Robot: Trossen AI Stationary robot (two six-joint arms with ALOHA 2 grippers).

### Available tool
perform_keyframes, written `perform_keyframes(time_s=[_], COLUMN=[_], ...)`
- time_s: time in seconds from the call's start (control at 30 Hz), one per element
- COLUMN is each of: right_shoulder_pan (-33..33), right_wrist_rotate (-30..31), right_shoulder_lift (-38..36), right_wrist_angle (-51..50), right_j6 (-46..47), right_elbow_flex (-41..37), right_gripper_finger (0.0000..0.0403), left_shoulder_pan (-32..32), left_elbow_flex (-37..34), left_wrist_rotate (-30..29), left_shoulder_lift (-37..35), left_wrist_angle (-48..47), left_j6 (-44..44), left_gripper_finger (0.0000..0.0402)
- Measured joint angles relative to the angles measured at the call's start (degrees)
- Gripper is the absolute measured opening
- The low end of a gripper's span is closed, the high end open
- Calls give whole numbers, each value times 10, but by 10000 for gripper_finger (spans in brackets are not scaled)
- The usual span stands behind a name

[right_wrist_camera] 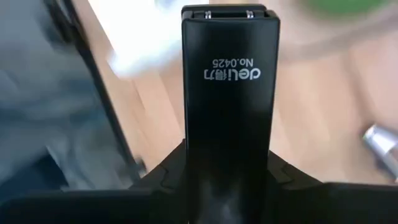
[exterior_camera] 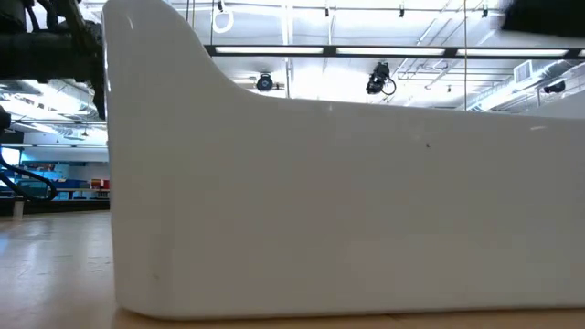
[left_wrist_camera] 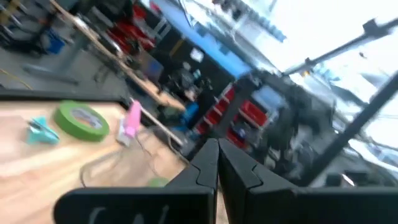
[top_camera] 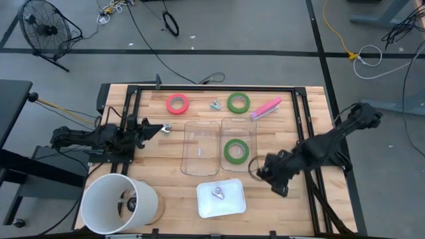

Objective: Pick and place Stapler, Stapler remover, tape
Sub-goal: Put the black stapler into the left transparent bin

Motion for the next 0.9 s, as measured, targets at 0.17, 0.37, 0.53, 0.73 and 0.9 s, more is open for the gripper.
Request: perform_keyframes(time_s=[0.17, 0.37, 0.53, 0.73, 0.9], right_shoulder_pan=[-40, -132, -187, -223, -243], right_wrist_rotate=[83, 83, 87, 93, 60], right_shoulder_lift=[-4, 24, 31, 32, 36], right_wrist_angle=[22, 148, 256, 361, 388], right_j6=[-47, -146, -195, -252, -309], right_elbow_flex=[79, 108, 109, 109, 109], right_gripper_finger=[103, 103, 103, 103, 103], left_shoulder_pan=[0, 0, 2, 18, 25], left_elbow_flex=[59, 212, 330, 429, 500], left_wrist_rotate=[43, 96, 105, 118, 128], left_shoulder_lift=[49, 229, 375, 488, 569], left_wrist_angle=[2, 4, 1, 2, 2], left_j6=[2, 100, 223, 226, 218], left_gripper_finger=[15, 63, 124, 182, 209])
